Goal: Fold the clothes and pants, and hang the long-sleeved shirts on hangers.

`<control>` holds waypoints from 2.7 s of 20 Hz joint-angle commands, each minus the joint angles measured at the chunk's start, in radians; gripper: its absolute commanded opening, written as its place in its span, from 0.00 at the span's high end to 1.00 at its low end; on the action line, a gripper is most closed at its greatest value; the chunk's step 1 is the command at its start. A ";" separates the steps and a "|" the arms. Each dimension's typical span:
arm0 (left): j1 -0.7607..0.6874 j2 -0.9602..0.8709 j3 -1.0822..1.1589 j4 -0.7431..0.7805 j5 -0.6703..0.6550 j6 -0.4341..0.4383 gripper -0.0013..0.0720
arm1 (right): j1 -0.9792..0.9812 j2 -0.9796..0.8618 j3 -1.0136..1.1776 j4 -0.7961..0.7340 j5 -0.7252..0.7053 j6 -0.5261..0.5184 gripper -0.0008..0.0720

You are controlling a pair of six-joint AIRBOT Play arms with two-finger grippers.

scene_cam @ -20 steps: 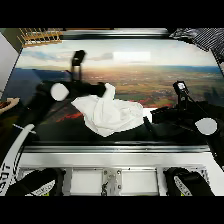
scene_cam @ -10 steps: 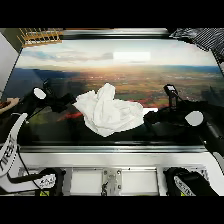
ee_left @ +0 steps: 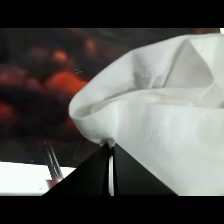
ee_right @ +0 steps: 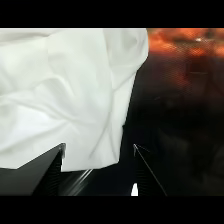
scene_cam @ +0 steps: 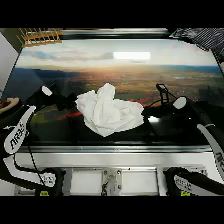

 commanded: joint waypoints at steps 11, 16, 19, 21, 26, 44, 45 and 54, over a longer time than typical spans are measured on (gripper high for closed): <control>0.045 0.150 0.006 0.004 -0.001 0.021 0.98 | 0.013 -0.163 0.100 0.257 0.072 -0.269 0.97; 0.143 0.488 0.206 0.003 -0.036 0.068 0.98 | -0.016 0.134 0.362 0.209 0.090 -0.262 0.97; 0.176 0.708 0.357 0.005 -0.035 0.095 0.98 | -0.026 0.329 0.527 0.208 0.057 -0.248 0.97; 0.176 0.835 0.420 0.006 -0.036 0.109 0.98 | -0.026 0.452 0.571 0.209 -0.008 -0.241 0.97; 0.176 1.070 0.449 0.007 -0.051 0.113 0.98 | -0.031 0.678 0.572 0.180 -0.070 -0.177 0.97; 0.017 0.578 0.006 0.005 0.064 0.077 0.98 | -0.022 0.018 0.570 -0.252 -0.188 0.200 0.97; -0.005 0.488 0.066 0.005 0.110 0.101 0.98 | -0.022 -0.028 0.571 -0.251 -0.257 0.204 0.97; 0.145 0.014 0.465 0.008 -0.163 0.050 0.15 | -0.143 0.027 0.549 -0.256 -0.031 0.134 0.40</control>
